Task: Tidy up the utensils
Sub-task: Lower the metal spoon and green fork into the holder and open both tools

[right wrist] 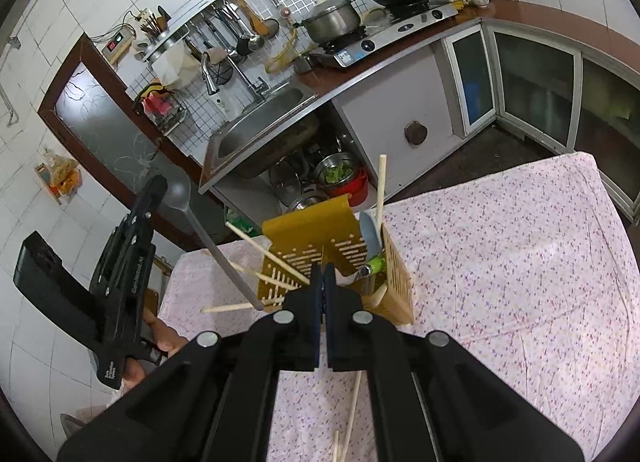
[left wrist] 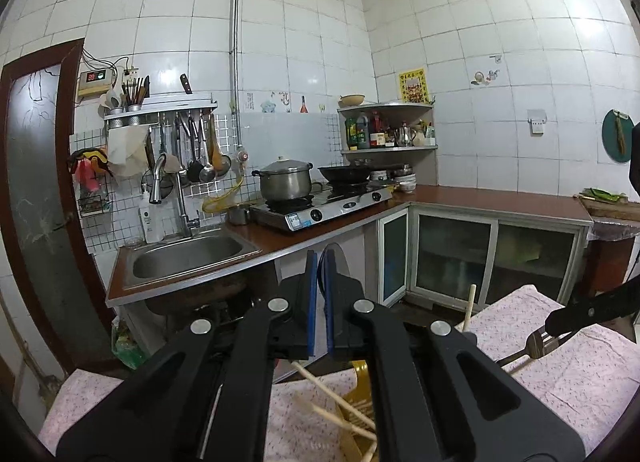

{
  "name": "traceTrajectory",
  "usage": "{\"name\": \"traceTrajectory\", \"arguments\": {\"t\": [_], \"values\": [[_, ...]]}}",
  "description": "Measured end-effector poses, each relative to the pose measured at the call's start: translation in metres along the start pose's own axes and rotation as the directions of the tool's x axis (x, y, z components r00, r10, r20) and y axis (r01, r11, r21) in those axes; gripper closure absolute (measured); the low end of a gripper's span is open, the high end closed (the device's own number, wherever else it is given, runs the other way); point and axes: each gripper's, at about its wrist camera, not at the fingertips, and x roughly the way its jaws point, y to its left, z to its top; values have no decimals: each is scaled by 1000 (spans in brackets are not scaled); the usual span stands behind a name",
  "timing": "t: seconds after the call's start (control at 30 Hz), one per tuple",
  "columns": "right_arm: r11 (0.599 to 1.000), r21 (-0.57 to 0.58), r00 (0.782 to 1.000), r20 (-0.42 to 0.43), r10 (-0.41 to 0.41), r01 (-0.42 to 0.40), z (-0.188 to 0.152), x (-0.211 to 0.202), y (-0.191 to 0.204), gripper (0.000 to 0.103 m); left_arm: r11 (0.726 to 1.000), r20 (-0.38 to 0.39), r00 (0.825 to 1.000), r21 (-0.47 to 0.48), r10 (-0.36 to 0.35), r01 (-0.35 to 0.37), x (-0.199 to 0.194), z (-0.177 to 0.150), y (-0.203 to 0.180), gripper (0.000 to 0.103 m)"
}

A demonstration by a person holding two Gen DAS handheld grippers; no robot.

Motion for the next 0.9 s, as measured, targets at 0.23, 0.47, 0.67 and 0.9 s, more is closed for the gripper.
{"name": "traceTrajectory", "arguments": {"t": [0.23, 0.47, 0.67, 0.9], "values": [[1000, 8, 999, -31, -18, 18, 2, 23, -6, 102, 997, -9, 1000, 73, 2, -2, 19, -23, -15, 101], [999, -1, 999, -30, -32, 32, 0, 39, -7, 99, 999, -71, 997, 36, -18, 20, 35, -39, -11, 101], [995, -42, 996, -7, -87, 86, -1, 37, 0, 97, 999, -125, 991, -17, -49, 47, 39, -46, -5, 75], [988, -98, 992, 52, -113, 118, -7, 13, 18, 45, 997, -132, 989, -54, -64, 57, 11, -40, 6, 45]]}}
